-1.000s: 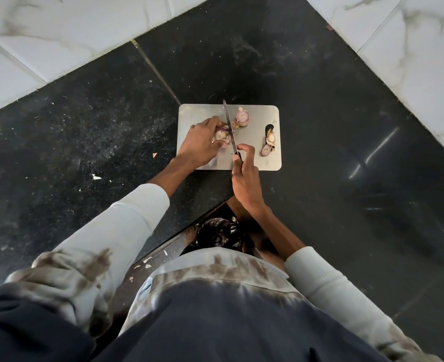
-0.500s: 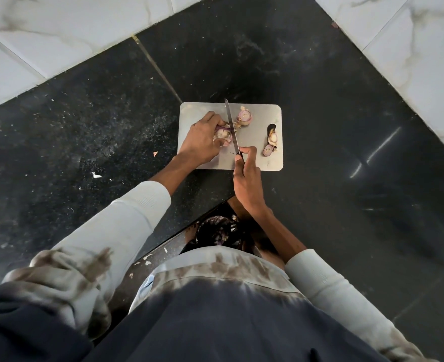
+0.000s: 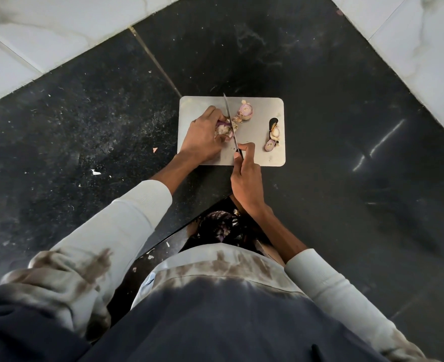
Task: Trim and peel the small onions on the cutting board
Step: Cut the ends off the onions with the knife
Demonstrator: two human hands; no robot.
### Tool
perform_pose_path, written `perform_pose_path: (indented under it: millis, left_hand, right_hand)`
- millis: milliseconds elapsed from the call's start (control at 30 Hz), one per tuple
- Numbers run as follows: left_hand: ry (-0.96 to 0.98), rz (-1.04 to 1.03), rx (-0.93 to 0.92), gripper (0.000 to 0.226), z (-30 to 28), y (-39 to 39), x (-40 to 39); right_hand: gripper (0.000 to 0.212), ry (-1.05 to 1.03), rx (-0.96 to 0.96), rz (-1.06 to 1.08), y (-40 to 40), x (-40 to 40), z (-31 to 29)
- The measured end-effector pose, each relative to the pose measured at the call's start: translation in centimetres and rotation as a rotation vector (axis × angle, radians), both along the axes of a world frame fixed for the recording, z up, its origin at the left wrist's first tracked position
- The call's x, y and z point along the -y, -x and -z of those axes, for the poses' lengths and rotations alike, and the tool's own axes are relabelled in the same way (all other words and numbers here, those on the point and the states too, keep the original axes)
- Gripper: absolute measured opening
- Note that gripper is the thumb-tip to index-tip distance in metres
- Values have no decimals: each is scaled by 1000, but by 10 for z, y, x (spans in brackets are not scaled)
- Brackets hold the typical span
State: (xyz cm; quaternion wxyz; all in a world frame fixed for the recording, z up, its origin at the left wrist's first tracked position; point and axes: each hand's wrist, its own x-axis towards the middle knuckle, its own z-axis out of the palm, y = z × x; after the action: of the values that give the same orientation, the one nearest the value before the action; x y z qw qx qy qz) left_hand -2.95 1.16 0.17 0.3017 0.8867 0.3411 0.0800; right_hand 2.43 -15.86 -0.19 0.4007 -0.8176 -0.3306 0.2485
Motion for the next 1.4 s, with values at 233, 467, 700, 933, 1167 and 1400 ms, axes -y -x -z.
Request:
perform_pose_path:
  millis: [233, 467, 700, 933, 1167, 1400]
  left_hand:
    - [-32, -31, 19, 42, 4, 0, 6]
    - [-46, -34, 45, 37, 7, 0, 7]
    - [-81, -16, 25, 41, 7, 0, 7]
    - [-80, -16, 53, 37, 7, 0, 10]
    - [-83, -8, 20, 40, 2, -1, 11]
    - [-68, -4, -1, 42, -4, 0, 10]
  right_hand:
    - [22, -6, -7, 18, 2, -1, -1]
    - [17, -54, -56, 37, -5, -18, 7]
    - [15, -55, -74, 36, -16, -29, 10]
    - [11, -40, -43, 8, -5, 9, 18]
    - [23, 29, -67, 20, -8, -14, 30]
    - [14, 132, 125, -54, -16, -10, 20]
